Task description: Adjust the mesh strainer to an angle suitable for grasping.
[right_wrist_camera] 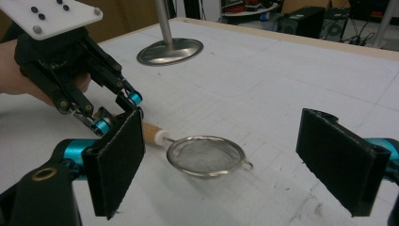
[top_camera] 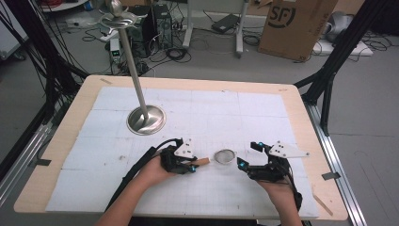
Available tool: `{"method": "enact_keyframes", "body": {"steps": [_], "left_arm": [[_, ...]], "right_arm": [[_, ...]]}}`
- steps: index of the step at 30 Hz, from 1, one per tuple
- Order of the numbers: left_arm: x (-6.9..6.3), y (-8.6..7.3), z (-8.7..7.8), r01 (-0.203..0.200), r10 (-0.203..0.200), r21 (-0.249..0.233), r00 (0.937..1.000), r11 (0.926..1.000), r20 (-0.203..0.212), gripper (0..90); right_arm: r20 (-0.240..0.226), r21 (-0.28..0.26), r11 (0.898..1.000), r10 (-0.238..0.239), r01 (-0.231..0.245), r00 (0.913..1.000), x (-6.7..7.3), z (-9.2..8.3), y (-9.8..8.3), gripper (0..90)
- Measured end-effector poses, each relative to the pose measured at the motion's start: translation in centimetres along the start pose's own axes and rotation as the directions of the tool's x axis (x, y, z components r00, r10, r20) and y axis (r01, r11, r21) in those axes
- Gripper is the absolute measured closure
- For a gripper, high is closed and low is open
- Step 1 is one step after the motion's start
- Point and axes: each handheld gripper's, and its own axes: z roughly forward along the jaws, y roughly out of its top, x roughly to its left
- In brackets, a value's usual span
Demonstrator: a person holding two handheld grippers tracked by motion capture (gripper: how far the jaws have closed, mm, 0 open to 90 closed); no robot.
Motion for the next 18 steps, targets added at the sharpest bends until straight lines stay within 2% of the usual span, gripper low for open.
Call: {"method": "enact_keyframes", "body": {"steps": [6, 12, 15, 18], "left_arm": [[-0.9, 1.9, 1.7, -0.047, 0.047, 0.009, 0.9987, 0.9989, 0.022, 69.7], [-1.7, 3.4, 3.2, -0.065, 0.064, 0.005, 0.9974, 0.9979, 0.034, 69.5], [-2.0, 3.8, 3.8, -0.063, 0.063, -0.007, 0.9974, 0.9980, 0.034, 69.0], [-2.1, 3.9, 4.0, -0.074, 0.074, 0.002, 0.9967, 0.9973, 0.035, 68.3]], "right_arm": [[0.003, -0.002, 1.000, 0.003, -0.003, 1.0000, 0.0, -0.1, 0.0, 14.9], [0.003, -0.002, 1.000, 0.002, -0.002, 1.0000, -0.1, -0.1, 0.0, 14.9], [0.003, -0.005, 1.000, -0.002, 0.002, 1.0000, -0.1, -0.2, 0.0, 14.9], [0.003, -0.004, 1.000, 0.002, -0.002, 1.0000, -0.1, -0.2, 0.0, 14.9]]}}
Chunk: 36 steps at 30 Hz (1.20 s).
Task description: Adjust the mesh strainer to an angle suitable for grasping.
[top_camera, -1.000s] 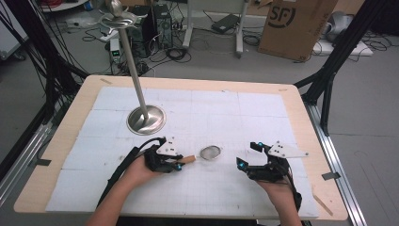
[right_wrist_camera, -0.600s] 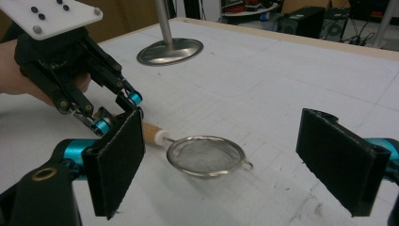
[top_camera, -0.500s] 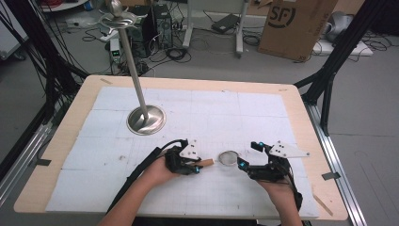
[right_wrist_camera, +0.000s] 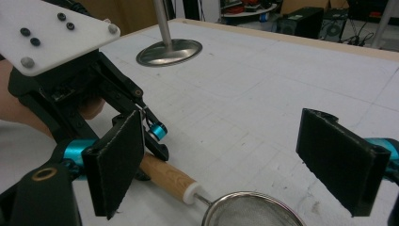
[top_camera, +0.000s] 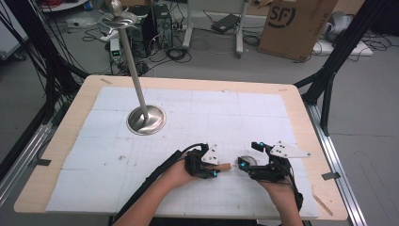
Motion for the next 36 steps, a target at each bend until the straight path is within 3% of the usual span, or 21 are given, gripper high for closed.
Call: {"method": "enact_keyframes", "body": {"steps": [1, 2, 15, 30, 36], "left_arm": [[0.0, -0.1, 0.0, 0.006, -0.006, -0.002, 1.0000, 1.0000, -0.003, 67.2], [0.1, -0.1, -0.1, 0.015, -0.015, 0.009, 0.9999, 0.9998, -0.003, 58.7], [1.1, -2.4, -3.0, 0.063, -0.062, 0.013, 0.9957, 0.9979, -0.069, 54.1], [3.5, -3.5, -2.6, 0.152, -0.150, 0.002, 0.9735, 0.9884, -0.173, 53.3], [3.6, -3.6, -3.6, 0.190, -0.193, -0.034, 0.9642, 0.9812, -0.182, 46.1]], "right_arm": [[0.001, 0.000, 1.000, 0.000, 0.000, 1.0000, 0.0, 0.0, 0.0, 14.9], [0.002, -0.002, 1.000, 0.001, -0.001, 1.0000, -0.1, -0.1, 0.0, 14.9], [0.006, -0.003, 1.000, 0.003, -0.003, 1.0000, 0.0, -0.3, 0.0, 14.9], [0.008, -0.010, 1.000, 0.002, -0.002, 1.0000, 0.0, -0.5, 0.1, 14.9], [0.009, -0.003, 1.000, 0.004, -0.004, 1.0000, 0.0, -0.4, 0.0, 14.9]]}}
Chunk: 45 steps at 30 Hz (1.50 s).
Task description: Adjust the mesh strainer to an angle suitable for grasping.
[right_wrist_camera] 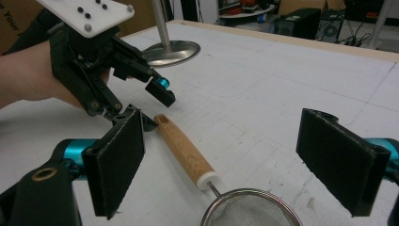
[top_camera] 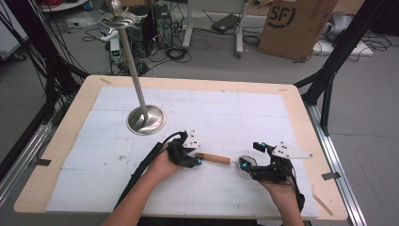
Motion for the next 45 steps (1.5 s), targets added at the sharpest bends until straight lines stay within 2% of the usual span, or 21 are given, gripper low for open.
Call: {"method": "enact_keyframes", "body": {"steps": [5, 9, 12, 14, 19, 21, 27, 28, 31, 34, 36, 41, 45], "left_arm": [[0.3, -0.5, -1.8, 0.032, -0.032, -0.055, 0.9995, 0.9980, 0.007, 40.2], [0.7, -1.6, -3.6, 0.060, -0.061, -0.114, 0.9981, 0.9917, -0.006, 36.5], [1.0, -2.5, -4.8, 0.067, -0.070, -0.137, 0.9975, 0.9883, -0.012, 35.0], [1.0, -3.1, -5.7, 0.067, -0.071, -0.160, 0.9974, 0.9848, -0.015, 33.7], [1.1, -4.7, -7.8, 0.093, -0.101, -0.230, 0.9946, 0.9688, -0.024, 30.4], [1.2, -5.4, -8.3, 0.099, -0.107, -0.235, 0.9939, 0.9671, -0.024, 28.1], [2.0, -7.0, -9.4, 0.129, -0.143, -0.277, 0.9894, 0.9520, -0.028, 26.0], [2.2, -7.3, -9.6, 0.144, -0.157, -0.287, 0.9873, 0.9471, -0.024, 26.0], [2.7, -8.0, -10.2, 0.175, -0.194, -0.293, 0.9802, 0.9402, -0.039, 24.1], [2.8, -8.4, -10.8, 0.167, -0.190, -0.300, 0.9808, 0.9391, -0.046, 22.6], [2.8, -8.5, -11.3, 0.164, -0.189, -0.312, 0.9807, 0.9359, -0.051, 20.9], [3.1, -8.8, -12.1, 0.171, -0.204, -0.340, 0.9768, 0.9248, -0.064, 18.9], [3.2, -9.0, -12.2, 0.177, -0.215, -0.341, 0.9737, 0.9232, -0.076, 18.1]], "right_arm": [[-0.001, 0.001, 1.000, -0.003, 0.003, 1.0000, 0.0, -0.1, 0.0, 14.9], [0.003, 0.001, 1.000, -0.002, 0.002, 1.0000, 0.0, -0.1, -0.1, 14.9], [0.001, 0.003, 1.000, -0.002, 0.002, 1.0000, 0.1, -0.1, -0.1, 14.9], [0.003, 0.005, 1.000, -0.005, 0.005, 1.0000, 0.1, 0.0, -0.1, 14.9], [-0.001, 0.010, 1.000, -0.005, 0.006, 1.0000, 0.2, 0.2, -0.1, 14.9], [-0.003, 0.012, 1.000, -0.008, 0.008, 1.0000, 0.3, 0.2, -0.1, 14.9], [-0.001, 0.019, 1.000, -0.013, 0.013, 0.9999, 0.4, 0.3, -0.1, 14.9], [-0.003, 0.020, 1.000, -0.011, 0.011, 0.9999, 0.5, 0.4, -0.1, 14.9], [-0.004, 0.023, 1.000, -0.020, 0.020, 0.9998, 0.6, 0.6, -0.1, 14.9], [-0.011, 0.030, 0.999, -0.021, 0.021, 0.9997, 0.7, 0.8, -0.1, 14.9], [-0.008, 0.035, 0.999, -0.025, 0.025, 0.9997, 0.8, 0.9, -0.2, 14.9], [-0.001, 0.027, 1.000, -0.016, 0.016, 0.9999, 0.7, 0.7, -0.1, 14.9], [0.000, 0.022, 1.000, -0.013, 0.013, 0.9999, 0.6, 0.7, -0.1, 14.9]]}}
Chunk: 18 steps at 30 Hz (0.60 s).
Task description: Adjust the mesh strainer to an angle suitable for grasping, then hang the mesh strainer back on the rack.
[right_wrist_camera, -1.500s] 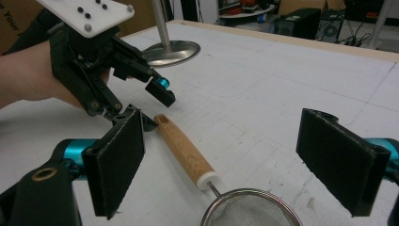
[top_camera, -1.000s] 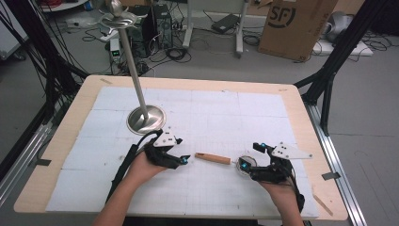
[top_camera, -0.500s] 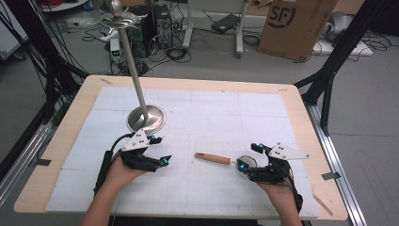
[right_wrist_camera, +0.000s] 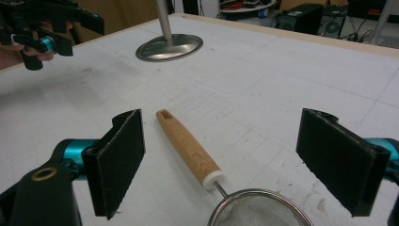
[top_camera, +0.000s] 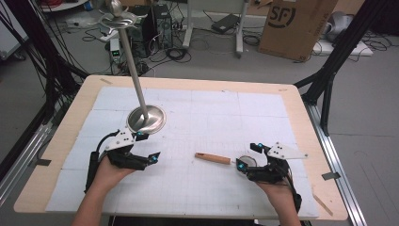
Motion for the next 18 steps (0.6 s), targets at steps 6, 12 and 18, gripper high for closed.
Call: {"method": "enact_keyframes", "body": {"steps": [6, 12, 18], "left_arm": [[0.04, 0.02, -0.20, 0.004, -0.004, -0.007, 1.0000, 1.0000, -0.002, 18.1], [0.35, -0.01, -0.17, 0.016, -0.016, -0.014, 0.9998, 0.9998, -0.008, 18.1], [0.40, -0.02, -0.27, 0.022, -0.022, -0.017, 0.9997, 0.9996, -0.011, 18.1]], "right_arm": [[-0.006, 0.005, 1.000, -0.014, 0.014, 0.9999, 0.03, 0.21, -0.06, 14.9], [-0.005, 0.005, 1.000, -0.010, 0.010, 0.9999, -0.02, 0.15, -0.04, 14.9], [-0.004, 0.009, 1.000, -0.015, 0.015, 0.9999, 0.00, 0.22, -0.16, 14.9]]}}
